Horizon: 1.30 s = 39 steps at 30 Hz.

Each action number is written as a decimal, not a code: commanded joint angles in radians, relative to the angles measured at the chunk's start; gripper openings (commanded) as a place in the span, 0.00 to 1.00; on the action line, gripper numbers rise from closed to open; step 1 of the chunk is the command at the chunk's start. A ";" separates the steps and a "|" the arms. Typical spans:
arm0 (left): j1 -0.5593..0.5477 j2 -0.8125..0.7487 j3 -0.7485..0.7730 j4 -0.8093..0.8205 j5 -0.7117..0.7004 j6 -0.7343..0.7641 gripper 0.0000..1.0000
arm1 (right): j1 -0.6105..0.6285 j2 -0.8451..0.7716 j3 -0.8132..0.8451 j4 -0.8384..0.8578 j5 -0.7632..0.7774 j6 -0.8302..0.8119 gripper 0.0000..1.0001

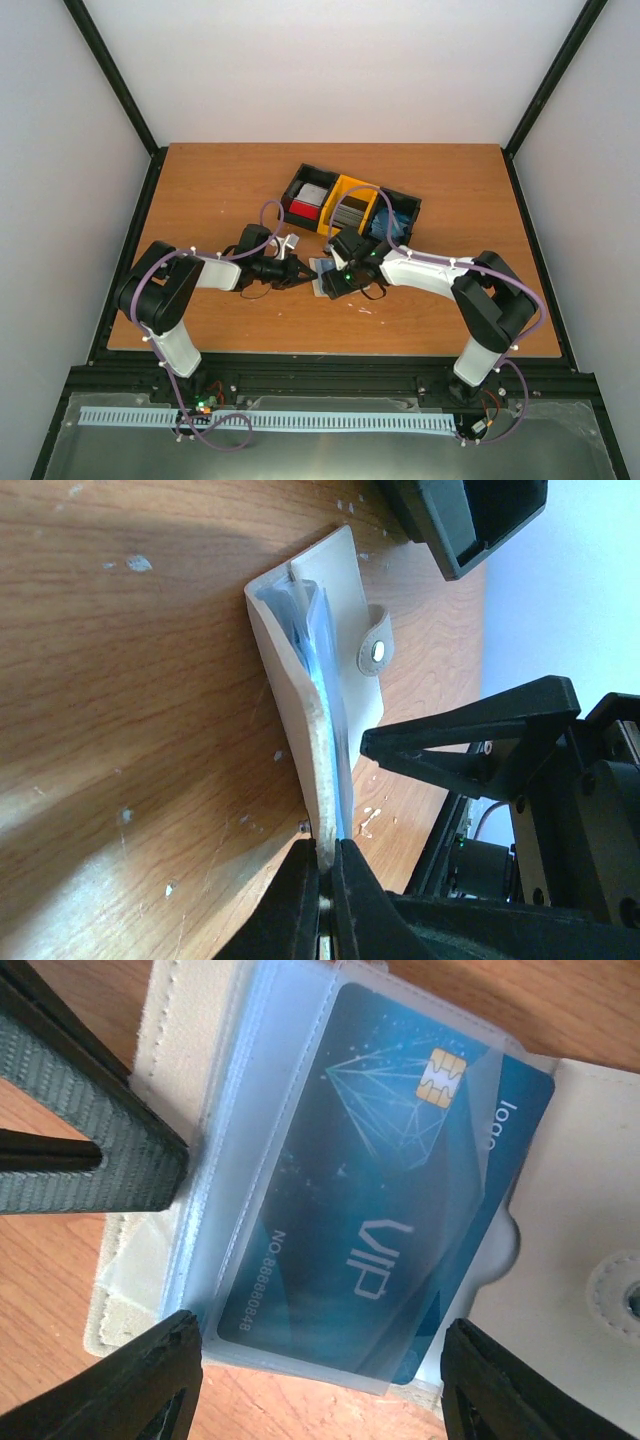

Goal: Put the credit cards into the card holder
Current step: Turn over the card slot in the card holder.

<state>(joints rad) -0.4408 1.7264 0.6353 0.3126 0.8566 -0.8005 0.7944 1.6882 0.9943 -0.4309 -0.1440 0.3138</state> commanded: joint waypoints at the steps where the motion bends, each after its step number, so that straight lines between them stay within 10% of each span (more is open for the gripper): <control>1: -0.004 -0.017 0.028 0.000 0.001 0.026 0.01 | 0.011 0.013 0.026 -0.032 0.099 0.021 0.65; 39: -0.004 -0.010 0.029 -0.001 0.016 0.018 0.01 | 0.252 0.184 0.171 -0.174 0.662 -0.029 0.65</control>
<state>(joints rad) -0.4408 1.7264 0.6357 0.2974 0.8421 -0.8005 1.0035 1.8366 1.1538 -0.6125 0.4297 0.3286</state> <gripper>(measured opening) 0.028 0.652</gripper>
